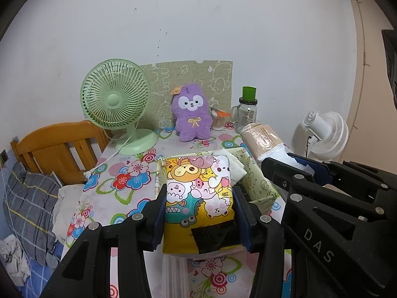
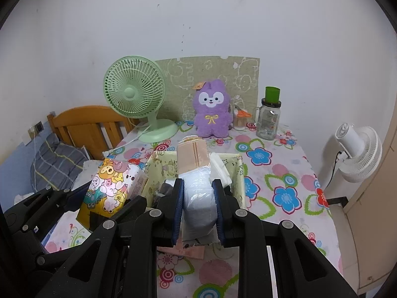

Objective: Organize soft objects
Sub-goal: 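Hold the rolled towel and yellow cartoon pack above the box opening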

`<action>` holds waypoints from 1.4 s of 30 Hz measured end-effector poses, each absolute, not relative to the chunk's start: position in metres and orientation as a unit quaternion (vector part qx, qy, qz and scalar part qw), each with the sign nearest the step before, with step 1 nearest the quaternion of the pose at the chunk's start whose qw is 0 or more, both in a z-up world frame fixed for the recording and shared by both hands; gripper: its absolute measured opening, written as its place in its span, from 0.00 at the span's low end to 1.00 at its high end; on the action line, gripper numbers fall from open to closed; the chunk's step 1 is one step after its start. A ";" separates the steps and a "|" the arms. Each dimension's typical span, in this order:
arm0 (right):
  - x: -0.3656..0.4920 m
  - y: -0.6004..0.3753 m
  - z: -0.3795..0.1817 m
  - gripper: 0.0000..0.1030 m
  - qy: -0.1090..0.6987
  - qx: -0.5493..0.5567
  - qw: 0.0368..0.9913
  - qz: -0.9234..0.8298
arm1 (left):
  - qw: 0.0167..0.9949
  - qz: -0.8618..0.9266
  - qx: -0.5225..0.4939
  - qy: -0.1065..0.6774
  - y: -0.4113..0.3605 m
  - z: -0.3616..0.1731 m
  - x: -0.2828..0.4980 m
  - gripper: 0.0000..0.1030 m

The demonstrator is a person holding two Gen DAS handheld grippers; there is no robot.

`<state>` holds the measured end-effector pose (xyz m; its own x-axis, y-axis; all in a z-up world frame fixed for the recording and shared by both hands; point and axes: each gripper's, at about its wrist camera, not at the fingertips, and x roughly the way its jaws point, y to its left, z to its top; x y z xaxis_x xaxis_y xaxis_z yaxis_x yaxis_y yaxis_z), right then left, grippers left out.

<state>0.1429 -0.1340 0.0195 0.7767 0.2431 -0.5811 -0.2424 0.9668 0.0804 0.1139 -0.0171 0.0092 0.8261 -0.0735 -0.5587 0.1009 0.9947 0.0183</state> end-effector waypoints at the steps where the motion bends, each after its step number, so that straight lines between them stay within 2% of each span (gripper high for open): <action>1: 0.145 -0.134 0.019 0.25 0.309 0.000 0.942 0.129 | 0.955 -0.045 0.023 0.292 -0.017 0.009 0.117 0.48; 23: 0.206 -0.126 0.003 0.25 0.328 0.002 0.933 0.148 | 0.949 -0.028 0.023 0.313 -0.011 -0.003 0.173 0.48; 42: 0.249 -0.133 -0.027 0.25 0.362 0.014 0.920 0.150 | 0.936 -0.035 0.017 0.349 -0.016 -0.035 0.222 0.51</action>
